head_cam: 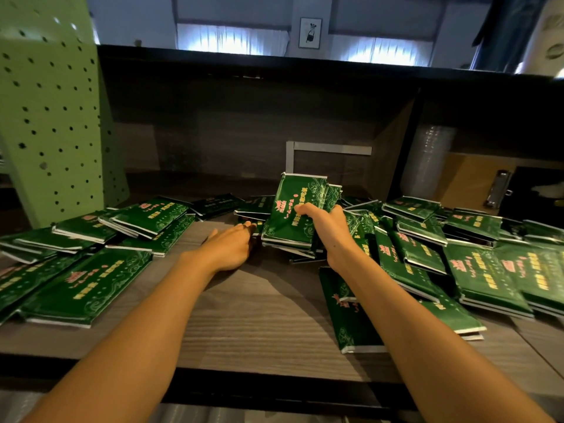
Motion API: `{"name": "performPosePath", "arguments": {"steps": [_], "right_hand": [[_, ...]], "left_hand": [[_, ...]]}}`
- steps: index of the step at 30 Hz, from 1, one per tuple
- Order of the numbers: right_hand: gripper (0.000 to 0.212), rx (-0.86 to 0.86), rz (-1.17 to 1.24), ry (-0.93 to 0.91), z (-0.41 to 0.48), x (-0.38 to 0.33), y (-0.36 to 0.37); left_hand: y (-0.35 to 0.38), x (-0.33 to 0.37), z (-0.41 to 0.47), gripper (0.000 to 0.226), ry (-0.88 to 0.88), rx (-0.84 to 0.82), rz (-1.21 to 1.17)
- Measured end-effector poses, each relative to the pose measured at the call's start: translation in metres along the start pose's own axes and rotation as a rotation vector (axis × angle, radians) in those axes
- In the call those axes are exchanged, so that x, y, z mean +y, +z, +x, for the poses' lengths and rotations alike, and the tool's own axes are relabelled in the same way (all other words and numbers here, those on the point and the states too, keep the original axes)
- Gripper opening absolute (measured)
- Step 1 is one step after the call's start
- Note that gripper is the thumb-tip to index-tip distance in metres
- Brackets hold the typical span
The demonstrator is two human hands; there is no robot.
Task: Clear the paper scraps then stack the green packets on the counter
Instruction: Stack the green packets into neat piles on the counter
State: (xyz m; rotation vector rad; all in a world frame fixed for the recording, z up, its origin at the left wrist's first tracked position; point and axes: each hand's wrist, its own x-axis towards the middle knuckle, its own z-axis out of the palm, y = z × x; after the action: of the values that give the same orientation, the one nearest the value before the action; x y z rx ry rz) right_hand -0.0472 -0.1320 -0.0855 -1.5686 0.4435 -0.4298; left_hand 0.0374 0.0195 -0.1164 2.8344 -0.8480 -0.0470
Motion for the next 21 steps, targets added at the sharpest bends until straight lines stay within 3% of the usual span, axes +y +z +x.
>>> {"name": "performPosePath", "arguments": {"steps": [4, 10, 14, 16, 21], "right_hand": [[0.092, -0.013, -0.014, 0.002, -0.001, -0.001, 0.0], [0.092, -0.022, -0.024, -0.009, -0.006, -0.002, 0.0], [0.091, -0.033, -0.053, -0.021, -0.01, -0.003, 0.002], [0.091, -0.034, -0.055, -0.021, -0.011, -0.003, 0.002], [0.093, -0.031, -0.071, -0.018, -0.01, -0.003, 0.003]], "left_hand": [[-0.013, 0.001, -0.014, 0.036, -0.055, 0.017, 0.021], [-0.024, -0.002, -0.025, 0.027, -0.263, 0.295, 0.081], [-0.022, 0.004, -0.03, 0.039, -0.404, 0.348, 0.092], [-0.017, 0.004, -0.028, 0.064, -0.468, 0.301, 0.044], [-0.014, 0.002, -0.02, 0.08, -0.362, 0.289, -0.252]]}}
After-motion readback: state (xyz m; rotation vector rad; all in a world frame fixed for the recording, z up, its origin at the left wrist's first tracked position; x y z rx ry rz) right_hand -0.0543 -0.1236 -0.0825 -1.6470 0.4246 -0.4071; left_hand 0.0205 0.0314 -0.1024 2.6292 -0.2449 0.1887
